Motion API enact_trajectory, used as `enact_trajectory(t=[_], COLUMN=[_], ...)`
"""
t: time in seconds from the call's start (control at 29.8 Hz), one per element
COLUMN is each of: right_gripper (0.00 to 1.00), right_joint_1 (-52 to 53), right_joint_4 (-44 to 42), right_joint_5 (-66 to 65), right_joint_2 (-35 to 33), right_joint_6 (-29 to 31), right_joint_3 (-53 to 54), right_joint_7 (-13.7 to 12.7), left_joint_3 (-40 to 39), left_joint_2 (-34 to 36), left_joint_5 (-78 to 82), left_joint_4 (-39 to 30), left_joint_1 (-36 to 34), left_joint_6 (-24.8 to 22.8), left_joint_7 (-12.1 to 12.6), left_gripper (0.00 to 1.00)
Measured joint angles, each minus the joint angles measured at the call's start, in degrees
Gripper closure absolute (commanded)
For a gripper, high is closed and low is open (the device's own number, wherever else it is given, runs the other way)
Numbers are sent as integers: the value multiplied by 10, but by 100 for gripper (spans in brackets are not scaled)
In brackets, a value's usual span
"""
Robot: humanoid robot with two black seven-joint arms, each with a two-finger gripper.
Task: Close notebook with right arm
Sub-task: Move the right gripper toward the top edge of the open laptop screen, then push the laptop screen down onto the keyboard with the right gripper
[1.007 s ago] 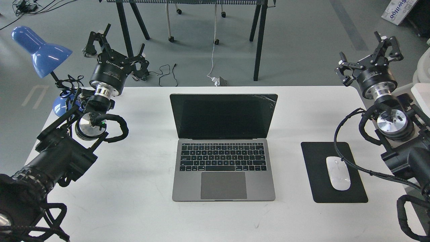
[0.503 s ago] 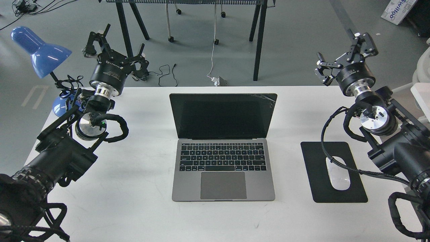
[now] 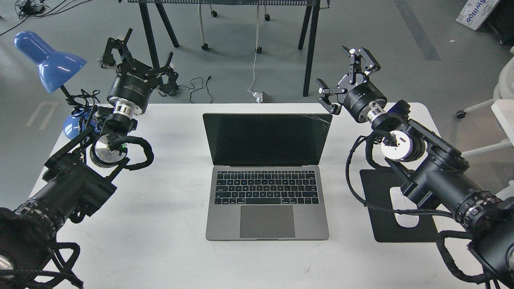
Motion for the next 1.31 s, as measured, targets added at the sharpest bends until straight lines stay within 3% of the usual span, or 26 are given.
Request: enact_trajectory(t=[0.67, 1.31], right_gripper=[0, 0], right_joint_1=[-60, -63], right_joint_4=[127, 135], right_joint_5=[-1, -8], right_joint_2=[-58, -81], right_joint_6=[1, 15], right_joint_3=[-59, -145], right_joint_7=[-11, -7], left_joint_3=[0, 0], left_joint_2=[0, 0], left_joint_5=[1, 0], left_joint_4=[0, 0], left_joint_1=[0, 0], left_joint_6=[0, 0], left_joint_7=[1, 1], left_gripper=[0, 0])
